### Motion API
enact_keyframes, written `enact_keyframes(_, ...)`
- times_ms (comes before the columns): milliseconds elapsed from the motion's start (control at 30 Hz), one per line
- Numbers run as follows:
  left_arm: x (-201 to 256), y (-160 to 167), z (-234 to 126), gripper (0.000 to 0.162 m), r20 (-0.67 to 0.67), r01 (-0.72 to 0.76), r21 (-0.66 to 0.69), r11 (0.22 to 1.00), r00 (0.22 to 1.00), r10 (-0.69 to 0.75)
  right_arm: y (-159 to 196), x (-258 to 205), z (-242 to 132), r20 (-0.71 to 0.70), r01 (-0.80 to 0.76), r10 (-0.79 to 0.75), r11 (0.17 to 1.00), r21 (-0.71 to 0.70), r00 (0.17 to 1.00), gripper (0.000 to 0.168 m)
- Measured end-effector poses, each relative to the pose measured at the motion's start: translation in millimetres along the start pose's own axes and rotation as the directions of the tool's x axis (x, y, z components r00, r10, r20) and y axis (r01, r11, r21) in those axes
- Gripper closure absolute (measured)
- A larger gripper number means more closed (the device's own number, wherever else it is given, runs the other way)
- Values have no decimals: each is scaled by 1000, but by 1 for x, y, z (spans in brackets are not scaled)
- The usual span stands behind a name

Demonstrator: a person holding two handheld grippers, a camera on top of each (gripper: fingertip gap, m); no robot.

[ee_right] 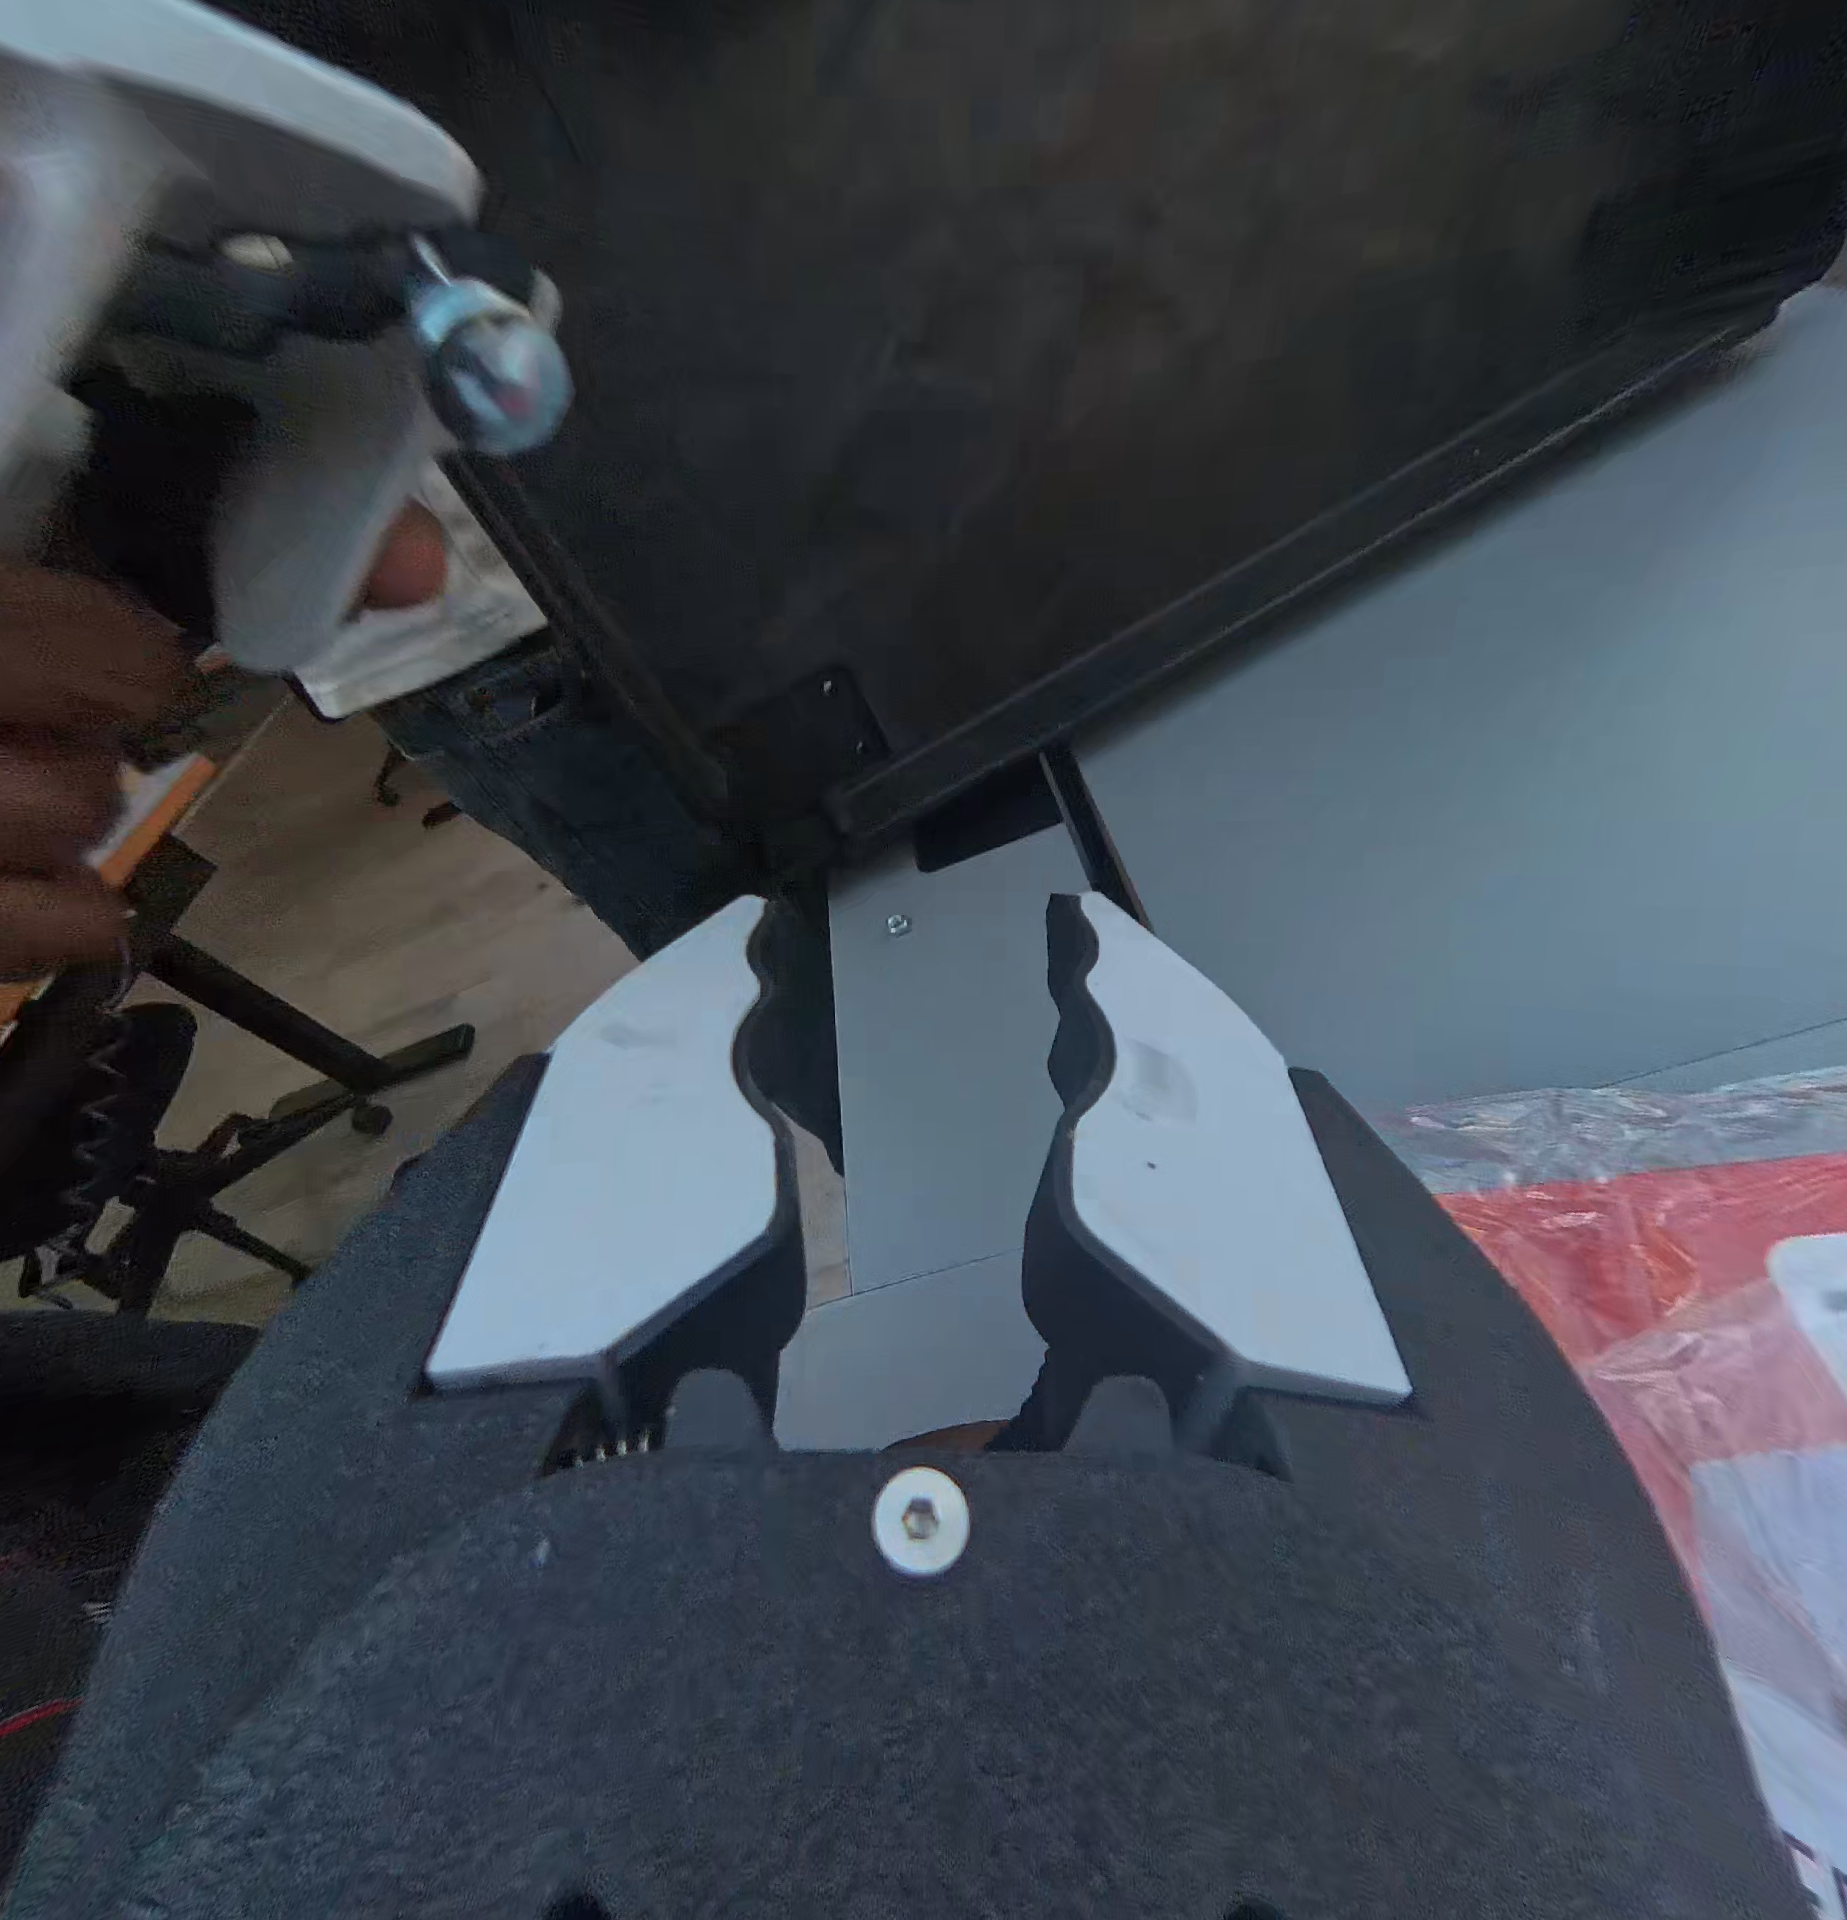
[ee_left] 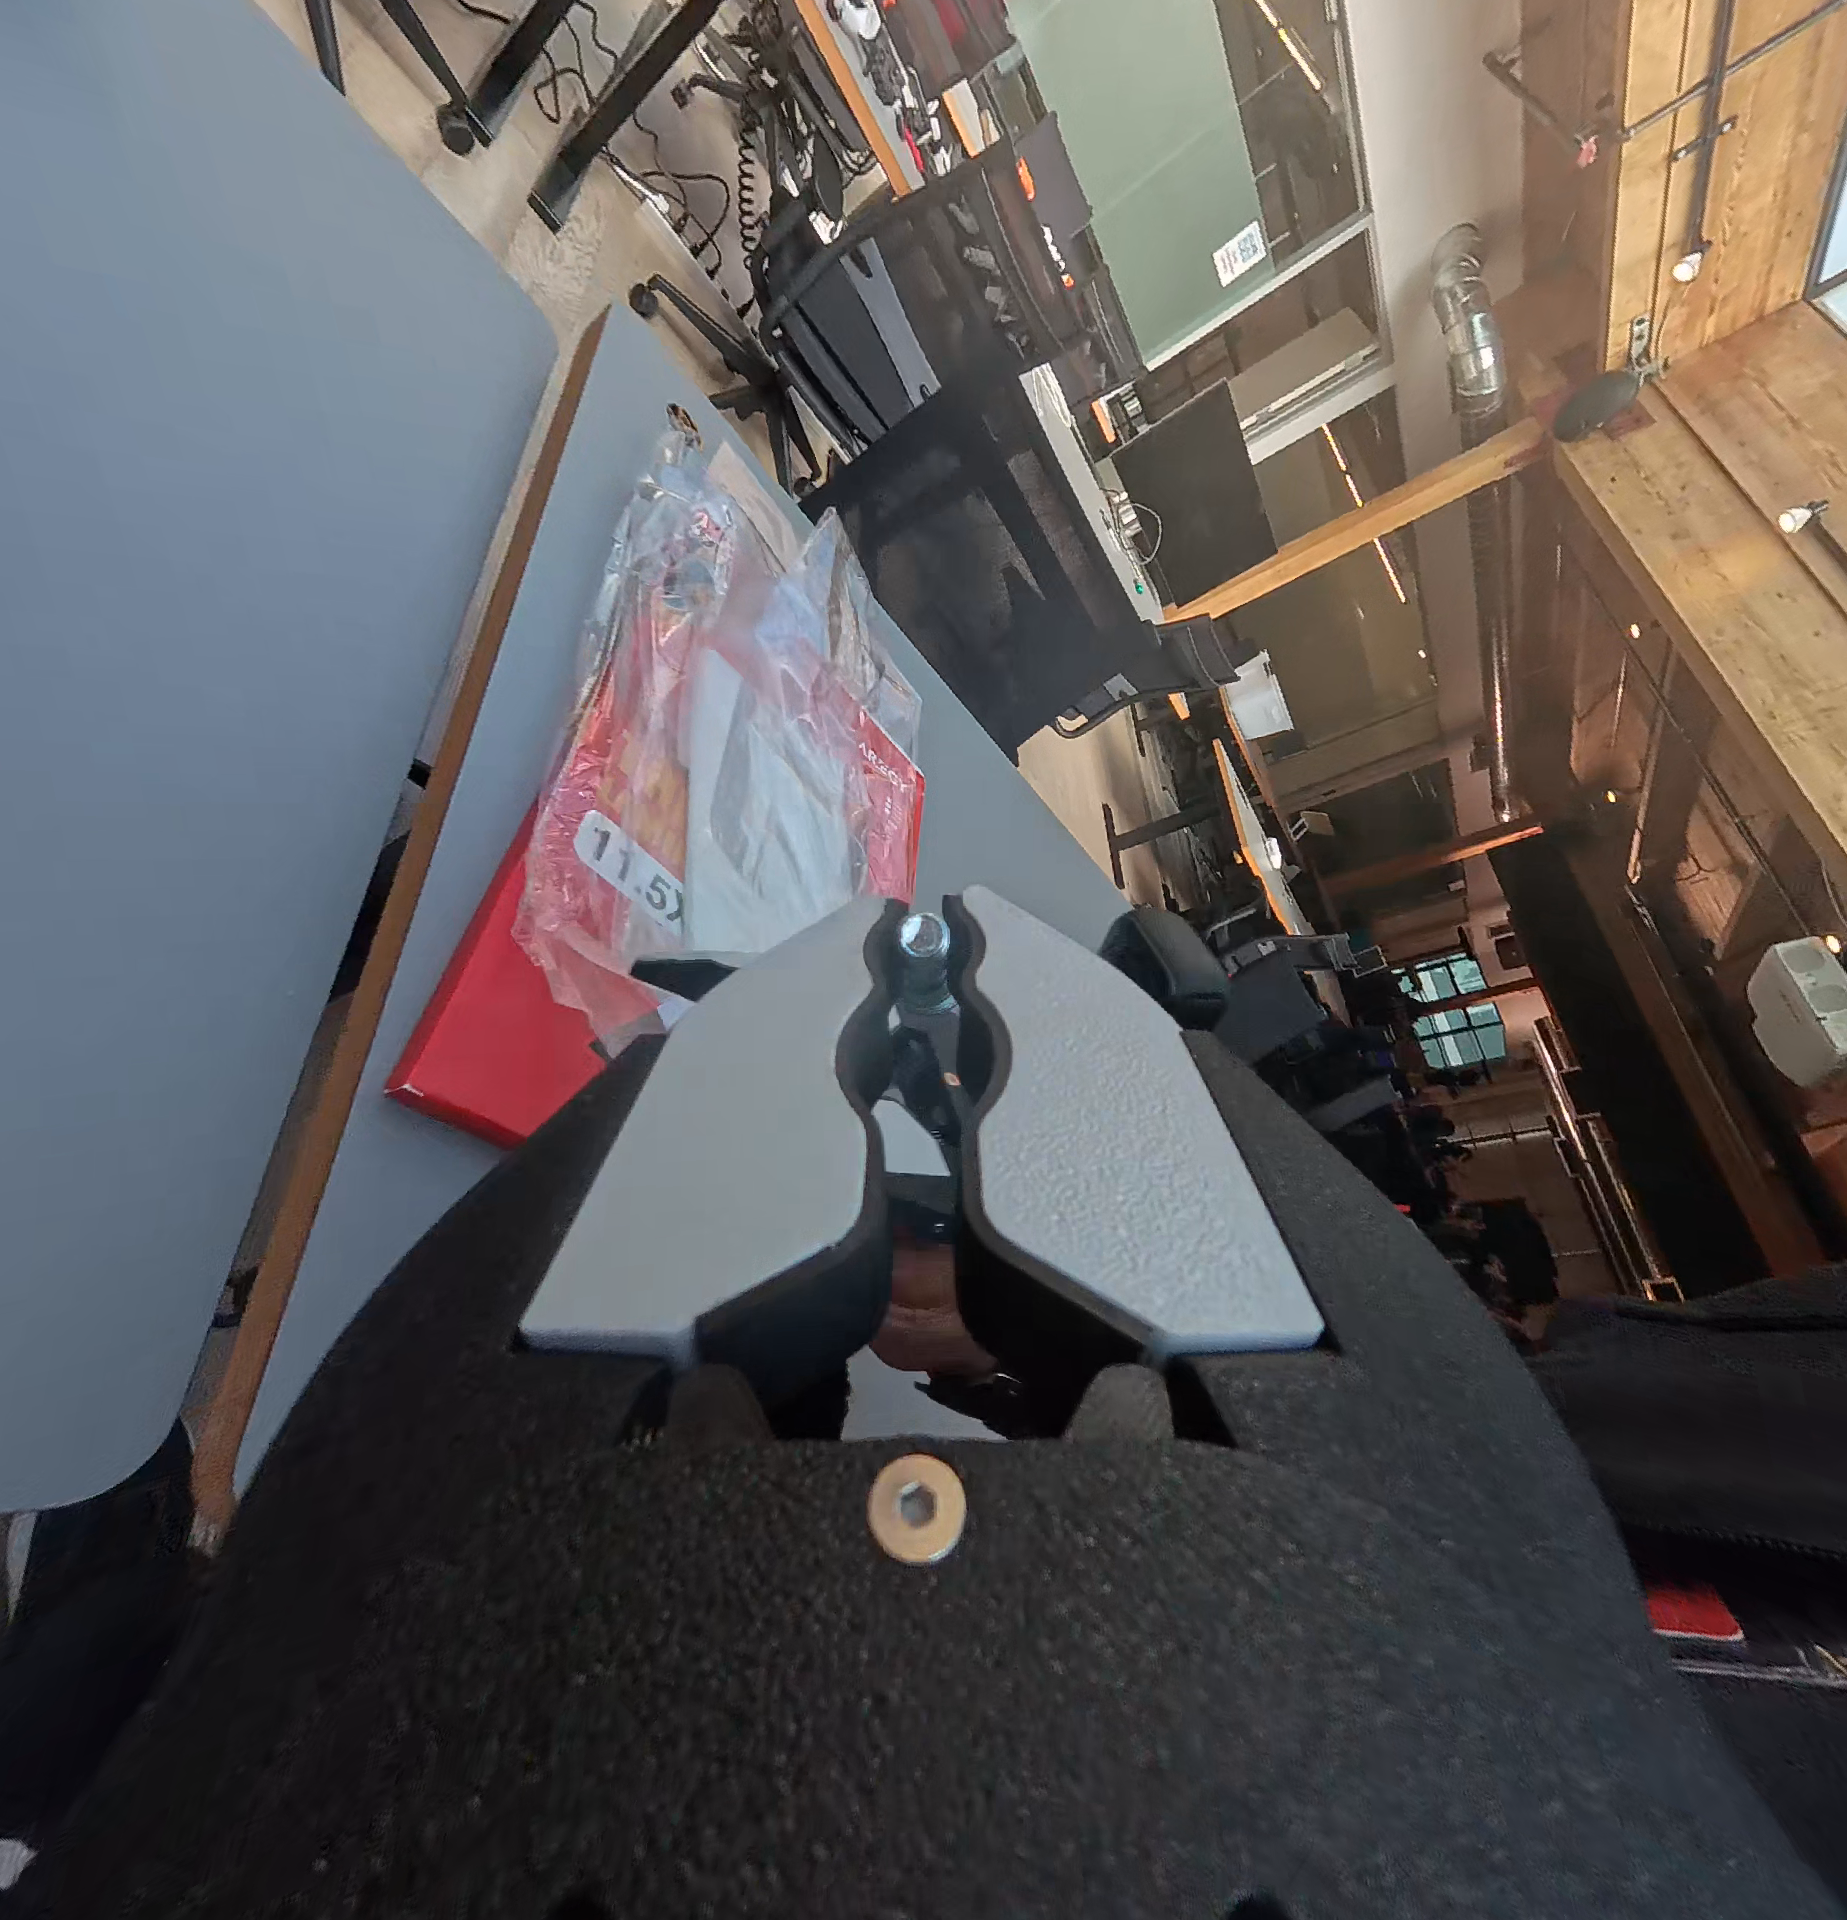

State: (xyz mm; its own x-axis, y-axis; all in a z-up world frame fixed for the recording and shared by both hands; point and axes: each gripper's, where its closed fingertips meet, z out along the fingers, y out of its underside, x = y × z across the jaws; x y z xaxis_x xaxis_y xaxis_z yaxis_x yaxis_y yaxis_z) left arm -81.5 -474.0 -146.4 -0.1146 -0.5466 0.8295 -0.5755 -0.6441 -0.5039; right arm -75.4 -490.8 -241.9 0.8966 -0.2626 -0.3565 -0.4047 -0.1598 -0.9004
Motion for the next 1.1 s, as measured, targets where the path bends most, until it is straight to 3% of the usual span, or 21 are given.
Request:
enact_keyframes(200, -20, -8, -79, 154, 105, 3, 54, 999, 994, -9, 103, -23, 170, 9, 196, -206, 915, -352, 978, 121)
enact_keyframes(367, -20, -3, -126, 154, 144, -29, 34, 999, 989, 24, 153, -26, 257, 18, 227, -241, 880, -418, 970, 125)
enact_keyframes(567, -28, 2, -160, 154, 133, -47, 4, 999, 990, 46, 163, -25, 279, -16, 271, -302, 876, -398, 953, 129)
enact_keyframes(800, -28, 12, -164, 155, 63, -52, -40, 998, 997, 54, 180, -16, 284, -51, 284, -363, 803, -524, 930, 136)
enact_keyframes(1000, -27, 21, -170, 155, 44, -56, -71, 996, 997, 59, 178, -15, 287, -72, 287, -379, 800, -526, 923, 137)
enact_keyframes(1100, -28, 24, -172, 155, 46, -53, -79, 995, 997, 57, 180, -20, 288, -45, 317, -399, 787, -529, 916, 153)
